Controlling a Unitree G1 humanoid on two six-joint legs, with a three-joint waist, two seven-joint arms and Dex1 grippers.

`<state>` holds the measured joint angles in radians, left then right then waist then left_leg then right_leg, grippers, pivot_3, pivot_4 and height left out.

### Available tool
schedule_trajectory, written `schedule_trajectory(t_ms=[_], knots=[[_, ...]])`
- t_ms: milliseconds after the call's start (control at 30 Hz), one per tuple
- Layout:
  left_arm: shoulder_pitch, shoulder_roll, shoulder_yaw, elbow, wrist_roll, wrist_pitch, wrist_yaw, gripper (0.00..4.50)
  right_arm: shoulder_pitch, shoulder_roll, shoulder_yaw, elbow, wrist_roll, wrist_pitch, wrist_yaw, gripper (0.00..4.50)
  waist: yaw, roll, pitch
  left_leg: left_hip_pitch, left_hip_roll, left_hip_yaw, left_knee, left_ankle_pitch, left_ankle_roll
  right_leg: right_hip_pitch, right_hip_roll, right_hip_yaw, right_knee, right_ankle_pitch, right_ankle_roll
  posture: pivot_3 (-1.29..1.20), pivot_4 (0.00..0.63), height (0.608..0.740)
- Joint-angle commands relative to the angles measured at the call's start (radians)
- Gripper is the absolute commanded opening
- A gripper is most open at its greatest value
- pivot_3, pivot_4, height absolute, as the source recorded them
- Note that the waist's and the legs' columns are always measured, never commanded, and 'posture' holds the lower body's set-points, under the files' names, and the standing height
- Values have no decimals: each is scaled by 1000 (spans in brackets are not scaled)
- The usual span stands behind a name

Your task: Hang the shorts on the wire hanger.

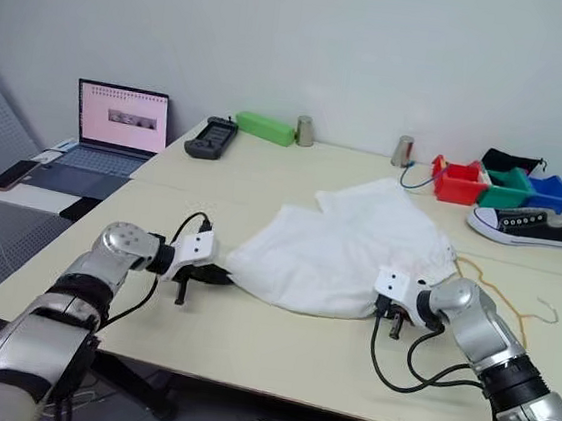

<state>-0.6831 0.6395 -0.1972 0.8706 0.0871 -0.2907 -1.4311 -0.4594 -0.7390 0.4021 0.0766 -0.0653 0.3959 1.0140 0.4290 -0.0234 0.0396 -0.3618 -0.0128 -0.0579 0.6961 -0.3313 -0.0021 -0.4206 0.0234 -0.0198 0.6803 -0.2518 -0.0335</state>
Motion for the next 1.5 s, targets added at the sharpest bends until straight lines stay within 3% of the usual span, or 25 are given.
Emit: schedule_trajectory(t_ms=[33,200,433,700,1233,1300,1333,1500], knots=[[128,60,0,-352,-96,167,-102,33,30,-49,-35,-50,-9,-105,22,0,-6,0,0,0,2,0,0,0,0,0,0,1,0,0,0,396,0,740],[225,54,6,-600,-142,316,-57,33,92,-140,-43,-104,16,-151,113,0,-9,2,1,-1,5,0,2,0,0,0,-1,1,-1,0,0,401,0,740],[286,52,-17,-762,-176,438,-26,33,206,-269,-71,-202,49,-167,222,0,-9,2,1,1,5,2,2,0,0,1,1,3,-1,0,1,390,0,740],[380,157,-52,-979,-258,563,-122,33,265,-285,-102,-261,74,-135,240,0,-18,3,2,1,5,4,2,0,1,1,5,4,-1,-1,0,384,0,740],[442,225,-80,-1079,-305,614,-125,33,310,-285,-104,-289,82,-126,265,0,-17,3,1,2,5,5,2,-1,1,1,8,6,-1,-4,5,393,0,740],[431,198,-75,-1048,-291,603,-84,442,304,-286,-106,-291,89,-112,273,580,-17,3,1,2,5,5,2,-1,1,1,8,6,-1,-4,5,396,0,740],[424,191,-74,-1028,-284,590,-74,451,305,-292,-106,-298,94,-107,283,615,-16,4,1,1,5,5,2,-1,1,1,8,6,-1,-4,5,395,0,740],[410,189,-75,-991,-285,565,-67,1554,314,-311,-123,-325,113,-93,306,1848,-15,4,1,1,5,5,2,-1,1,1,8,7,-1,-3,3,396,0,740]])
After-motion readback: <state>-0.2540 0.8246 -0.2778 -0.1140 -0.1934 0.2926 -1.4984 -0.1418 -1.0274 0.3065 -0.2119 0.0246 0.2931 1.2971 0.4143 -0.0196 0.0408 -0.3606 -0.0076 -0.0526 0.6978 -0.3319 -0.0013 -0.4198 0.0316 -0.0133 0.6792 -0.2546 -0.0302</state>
